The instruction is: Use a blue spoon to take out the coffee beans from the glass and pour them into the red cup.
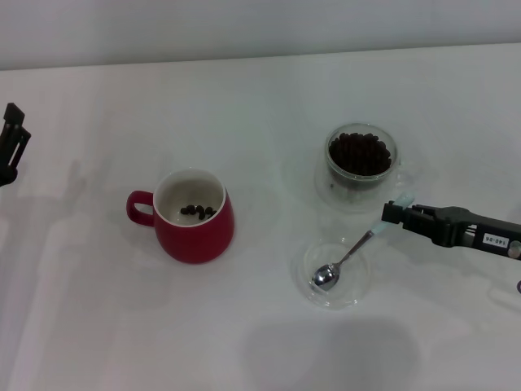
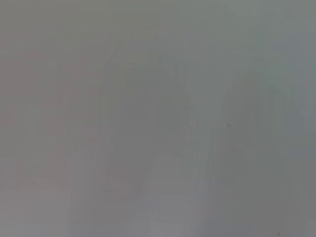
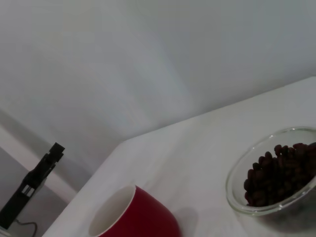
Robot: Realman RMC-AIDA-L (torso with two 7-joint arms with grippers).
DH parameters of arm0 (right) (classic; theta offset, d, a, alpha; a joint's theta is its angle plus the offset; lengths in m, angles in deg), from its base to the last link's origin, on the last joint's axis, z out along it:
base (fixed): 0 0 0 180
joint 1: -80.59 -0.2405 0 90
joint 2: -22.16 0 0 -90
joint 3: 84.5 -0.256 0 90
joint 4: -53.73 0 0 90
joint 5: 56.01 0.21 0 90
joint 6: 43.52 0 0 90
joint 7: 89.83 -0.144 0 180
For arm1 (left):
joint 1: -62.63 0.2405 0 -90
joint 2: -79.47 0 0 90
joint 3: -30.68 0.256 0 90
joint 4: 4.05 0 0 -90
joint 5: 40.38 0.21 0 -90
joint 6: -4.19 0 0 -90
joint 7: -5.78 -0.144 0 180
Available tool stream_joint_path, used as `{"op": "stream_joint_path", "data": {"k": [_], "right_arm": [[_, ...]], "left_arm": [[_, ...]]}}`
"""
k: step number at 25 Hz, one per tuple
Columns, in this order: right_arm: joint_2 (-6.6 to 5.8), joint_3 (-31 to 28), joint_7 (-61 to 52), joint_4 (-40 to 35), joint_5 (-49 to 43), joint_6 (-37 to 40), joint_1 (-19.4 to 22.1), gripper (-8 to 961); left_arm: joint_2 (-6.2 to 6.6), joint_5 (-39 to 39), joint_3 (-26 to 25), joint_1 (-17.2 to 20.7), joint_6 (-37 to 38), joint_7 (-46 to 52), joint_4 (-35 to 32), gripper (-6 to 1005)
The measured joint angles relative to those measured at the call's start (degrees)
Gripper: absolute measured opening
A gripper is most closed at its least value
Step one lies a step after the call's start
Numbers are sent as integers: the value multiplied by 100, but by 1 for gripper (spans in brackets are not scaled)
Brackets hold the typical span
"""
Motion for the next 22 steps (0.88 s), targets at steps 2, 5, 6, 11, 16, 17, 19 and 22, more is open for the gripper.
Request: {"op": "stream_joint_path", "data": {"k": [2,5,6,11,16,17,19,22], "right_arm": [[-11,2,-1,1,-2,-6,9,160],[-42,76,-32,3,-36,-11,14,161],[-46,97,-42,3,-39,-15,16,161],[-54,162,-60,9,-61,-25,13,162],[-79,142,-89,18,-61,-43,29,232],[-102,128,-118,21,-56,-43,42,266],[-154,116,-167,26,-23,-43,73,335],[-204,107,-177,160,186,-42,115,415]], "left_arm": [[1,0,0,4,0,0,1,847],[1,0,1,10,3,0,4,847],[1,0,0,13,4,0,4,846],[1,0,0,22,8,0,-9,846],[1,0,9,26,9,4,-21,846],[1,4,9,41,9,12,-22,846],[-2,13,9,54,13,24,-23,846],[-6,17,9,71,16,32,-27,846]]}}
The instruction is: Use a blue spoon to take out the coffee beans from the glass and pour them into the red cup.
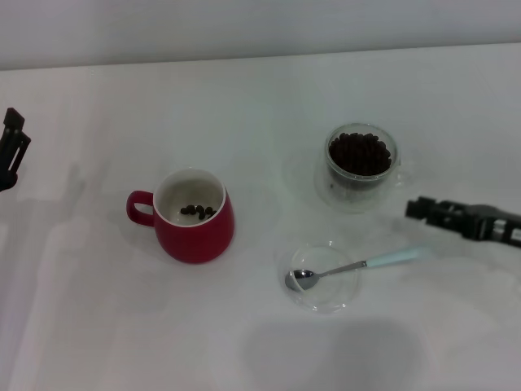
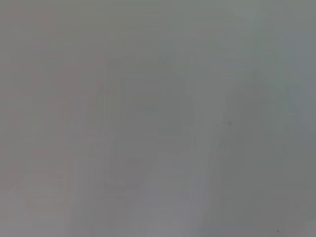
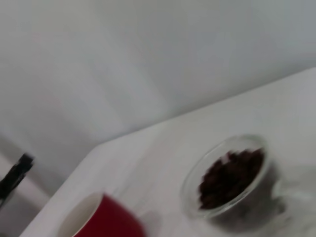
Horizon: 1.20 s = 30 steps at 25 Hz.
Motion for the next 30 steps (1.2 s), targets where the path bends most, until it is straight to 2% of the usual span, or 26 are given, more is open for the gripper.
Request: {"op": "stream_joint_path", "data": {"k": [6,9,10,12,13,14,15,18,21,24,30], "right_arm": [[-17,-2,173,469,1049,-93,-5,549],[8,-3,802,493,1918,-172,-48,623],[53,-2,1131,479,2264,-215,-51,656],[277,-28,2173,451,3234,-371,-63,722],[525,-49,3531,324,4245,-591,-101,755],[525,-49,3531,324,4245,-591,-101,766],[603,-51,4379,77,4734,-775,-113,777],[562,-60,6060,-749,5385,-1259,-116,810],[571,-79,6991,-1110,5507,-1597,-228,843],[582,-233,7153,-1263,5552,-1745,-263,876],[597,-636,7159,-1406,5549,-1999,-324,876]], "left_arm": [[-2,1,0,25,1,0,-8,846],[-2,1,-1,46,1,-14,-8,847],[-2,1,-1,57,1,-14,-8,847],[-2,1,0,74,1,-14,-9,847],[-3,1,0,105,1,-17,-8,847],[-3,0,-1,115,1,-19,-7,847],[-6,1,0,125,0,-21,-6,847],[-9,-1,-21,213,0,-26,-4,847],[-10,-53,-53,350,64,-29,35,847],[-13,-63,-58,405,80,-35,34,847],[-8,-140,-71,563,150,-38,52,847]]}}
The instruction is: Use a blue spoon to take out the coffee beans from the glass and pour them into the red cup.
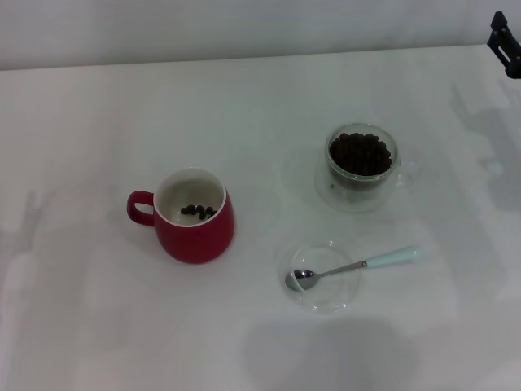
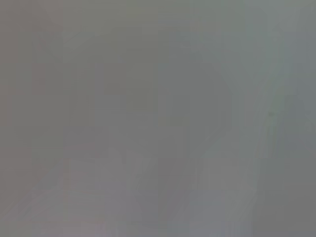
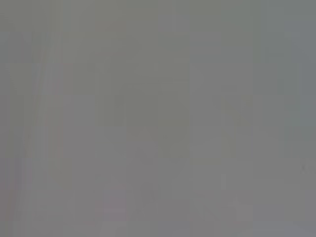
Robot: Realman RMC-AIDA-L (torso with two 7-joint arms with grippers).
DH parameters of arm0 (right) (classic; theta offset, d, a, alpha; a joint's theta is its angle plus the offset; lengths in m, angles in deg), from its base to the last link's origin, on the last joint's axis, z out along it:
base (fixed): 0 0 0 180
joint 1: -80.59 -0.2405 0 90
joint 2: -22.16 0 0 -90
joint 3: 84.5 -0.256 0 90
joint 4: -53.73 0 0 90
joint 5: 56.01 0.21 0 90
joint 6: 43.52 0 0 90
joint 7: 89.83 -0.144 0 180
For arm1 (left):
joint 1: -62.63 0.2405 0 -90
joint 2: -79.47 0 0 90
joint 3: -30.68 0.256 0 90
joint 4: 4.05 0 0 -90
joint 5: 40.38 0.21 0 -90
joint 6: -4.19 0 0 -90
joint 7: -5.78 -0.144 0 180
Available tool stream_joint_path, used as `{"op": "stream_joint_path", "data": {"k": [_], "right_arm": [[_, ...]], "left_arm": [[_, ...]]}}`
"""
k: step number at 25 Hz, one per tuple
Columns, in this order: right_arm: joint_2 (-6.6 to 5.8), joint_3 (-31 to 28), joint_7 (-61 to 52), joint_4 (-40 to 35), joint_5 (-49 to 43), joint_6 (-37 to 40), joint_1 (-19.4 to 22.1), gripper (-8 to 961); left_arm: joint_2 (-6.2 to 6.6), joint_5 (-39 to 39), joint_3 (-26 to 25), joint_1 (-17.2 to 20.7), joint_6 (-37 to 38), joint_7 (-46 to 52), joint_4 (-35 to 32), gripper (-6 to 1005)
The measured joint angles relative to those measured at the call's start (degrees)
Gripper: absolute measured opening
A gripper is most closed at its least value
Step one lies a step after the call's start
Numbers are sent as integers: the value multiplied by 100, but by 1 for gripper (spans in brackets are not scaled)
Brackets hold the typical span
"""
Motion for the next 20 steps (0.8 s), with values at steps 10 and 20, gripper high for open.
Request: {"op": "stream_joint_path", "data": {"k": [10,20], "right_arm": [[29,-355,46,-109,0,-280,51,876],[44,-828,356,-300,30,-612,89,876]], "left_arm": [[22,-328,0,66,75,3,98,846],[24,-334,0,-14,12,-2,108,847]]}}
